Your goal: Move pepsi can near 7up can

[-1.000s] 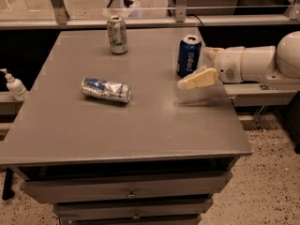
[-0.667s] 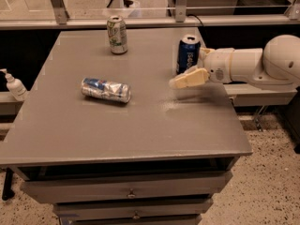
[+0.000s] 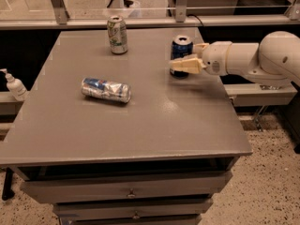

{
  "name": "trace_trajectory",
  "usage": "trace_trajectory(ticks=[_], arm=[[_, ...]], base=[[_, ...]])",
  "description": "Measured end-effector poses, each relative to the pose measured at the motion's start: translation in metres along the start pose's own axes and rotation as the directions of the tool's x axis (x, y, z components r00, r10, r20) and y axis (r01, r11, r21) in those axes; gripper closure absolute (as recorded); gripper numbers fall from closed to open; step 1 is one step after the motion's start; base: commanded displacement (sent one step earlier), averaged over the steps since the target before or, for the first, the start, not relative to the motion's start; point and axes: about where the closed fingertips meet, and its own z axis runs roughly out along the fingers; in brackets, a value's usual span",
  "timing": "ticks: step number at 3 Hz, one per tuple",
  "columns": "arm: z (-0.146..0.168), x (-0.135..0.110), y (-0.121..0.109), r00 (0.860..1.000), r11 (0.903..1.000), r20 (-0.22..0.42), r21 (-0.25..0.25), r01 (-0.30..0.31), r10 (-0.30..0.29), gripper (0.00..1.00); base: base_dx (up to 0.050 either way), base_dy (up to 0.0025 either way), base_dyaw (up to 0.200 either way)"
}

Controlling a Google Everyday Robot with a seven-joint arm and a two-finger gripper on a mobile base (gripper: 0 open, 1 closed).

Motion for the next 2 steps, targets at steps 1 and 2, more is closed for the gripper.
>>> trace_trajectory(ticks=[1,2], arm=[[-0.004,-0.008,-0.013,1.000,0.9997,0.006,0.024,0.002,-0.002,0.64],[-0.022,-0.035,-0.032,0.999,0.9974,0.010,0.060,0.042,-0.042,0.88]], base=[[0.000,0.00000,0.000],[0.000,0.00000,0.000]])
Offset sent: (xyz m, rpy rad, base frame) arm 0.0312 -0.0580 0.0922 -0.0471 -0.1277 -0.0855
